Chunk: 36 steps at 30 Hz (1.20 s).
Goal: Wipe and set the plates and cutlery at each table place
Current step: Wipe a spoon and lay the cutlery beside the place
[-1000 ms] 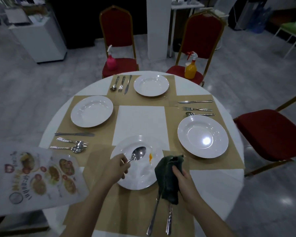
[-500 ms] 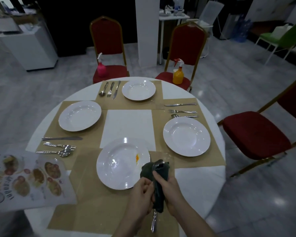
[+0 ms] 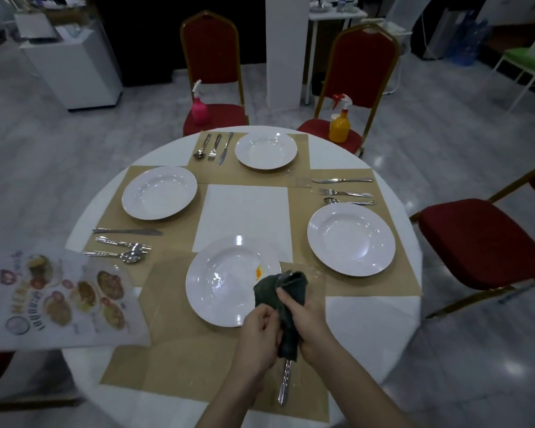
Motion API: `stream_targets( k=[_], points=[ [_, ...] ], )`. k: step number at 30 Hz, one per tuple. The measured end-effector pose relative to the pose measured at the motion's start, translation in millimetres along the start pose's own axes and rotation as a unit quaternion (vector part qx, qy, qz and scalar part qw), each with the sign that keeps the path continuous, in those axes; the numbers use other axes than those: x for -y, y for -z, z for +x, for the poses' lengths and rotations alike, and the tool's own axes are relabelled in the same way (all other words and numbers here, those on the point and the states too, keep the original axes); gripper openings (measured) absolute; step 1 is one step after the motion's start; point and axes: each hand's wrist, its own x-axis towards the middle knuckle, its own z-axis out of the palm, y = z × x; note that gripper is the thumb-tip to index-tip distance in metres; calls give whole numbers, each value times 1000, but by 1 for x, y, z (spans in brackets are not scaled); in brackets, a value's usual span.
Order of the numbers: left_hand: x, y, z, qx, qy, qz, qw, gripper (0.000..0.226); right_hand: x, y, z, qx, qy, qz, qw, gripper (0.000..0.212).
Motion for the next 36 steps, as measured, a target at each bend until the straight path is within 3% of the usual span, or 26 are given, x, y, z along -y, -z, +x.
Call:
stream_targets(
  k=[6, 9, 12, 15, 22, 26, 30, 33, 36],
  points=[
    [8, 0, -11, 42, 55, -38, 997, 22, -3, 6, 15, -101, 42, -60, 992, 28],
    [6, -1, -8, 36, 44, -30, 998, 24, 0, 7, 12, -91, 58, -85, 991, 48],
    [3, 1, 1, 8, 30, -23, 999, 31, -6, -1, -1, -33, 13, -40, 999, 24],
    [4, 2, -3, 20, 37, -26, 999, 29, -5, 1, 2, -44, 6, -44, 998, 10],
    [-3, 4, -5, 26, 37, -54, 998, 34, 15, 4, 10, -27, 80, -101, 991, 11],
    [-5, 6, -6, 27, 49, -62, 997, 34, 4, 0, -9, -7, 19, -55, 998, 8],
    [0, 6, -19, 45, 91, -104, 989, 29, 12, 11, 3, -20, 15, -72, 997, 10],
    [3, 5, -18, 5, 83, -40, 996, 29, 12, 15, 11, -57, 44, -91, 993, 23],
    [0, 9, -9, -47, 27, 24, 998, 30, 6, 20, 11, -86, 35, -67, 993, 30]
  ],
)
